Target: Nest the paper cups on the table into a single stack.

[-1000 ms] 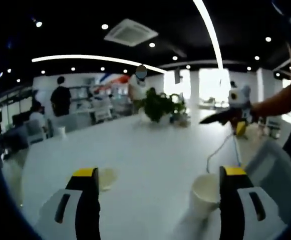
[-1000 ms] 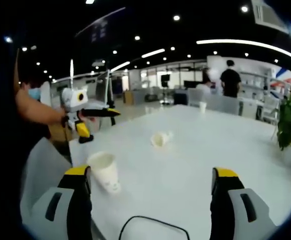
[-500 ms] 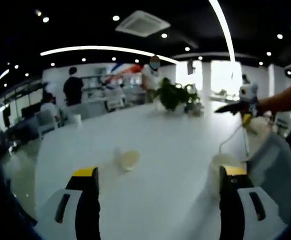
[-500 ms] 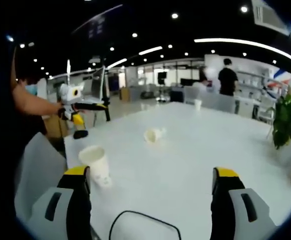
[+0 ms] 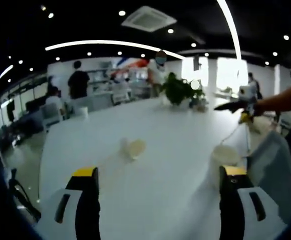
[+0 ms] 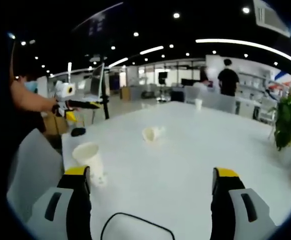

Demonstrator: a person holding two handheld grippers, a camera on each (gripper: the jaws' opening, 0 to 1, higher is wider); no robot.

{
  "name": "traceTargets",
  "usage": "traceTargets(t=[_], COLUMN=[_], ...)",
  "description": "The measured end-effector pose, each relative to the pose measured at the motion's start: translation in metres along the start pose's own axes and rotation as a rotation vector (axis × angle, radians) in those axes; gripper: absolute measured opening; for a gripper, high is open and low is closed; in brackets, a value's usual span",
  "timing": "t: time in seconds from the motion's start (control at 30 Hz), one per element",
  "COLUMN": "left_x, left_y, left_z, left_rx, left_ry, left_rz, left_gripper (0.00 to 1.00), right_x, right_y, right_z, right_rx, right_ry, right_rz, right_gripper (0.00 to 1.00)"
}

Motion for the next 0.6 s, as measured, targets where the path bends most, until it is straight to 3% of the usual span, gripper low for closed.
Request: traceTargets(t=[0.27,0.6], left_x=[0.007,0.014], left_y=[-0.005,-0.003], left_z=[-0.007,0.009], left_rx=[0.02,0.035], left_ry=[0.028,0.018], left_rz=[0.0,0.027], left_gripper=[0.98,0.97], right_x=[-0.004,-0.015], right_y=[0.006,0.002], right_z=[0.004,-0.001], right_rx=[0.002,-0.015], right_ry=[0.023,-0.018], right_rz=[-0.012,0.015], right_gripper=[1.0,1.0])
Point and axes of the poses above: the point that each gripper's makers call its tool centre point, and the gripper's own axes: z roughly forward along the fingers, x roughly to its left, y roughly out of its top, the point moved 4 cm from there along -z, roughly backward along the fingers, and after that the axes turned 12 degrees about y, right-handed, at the moved point
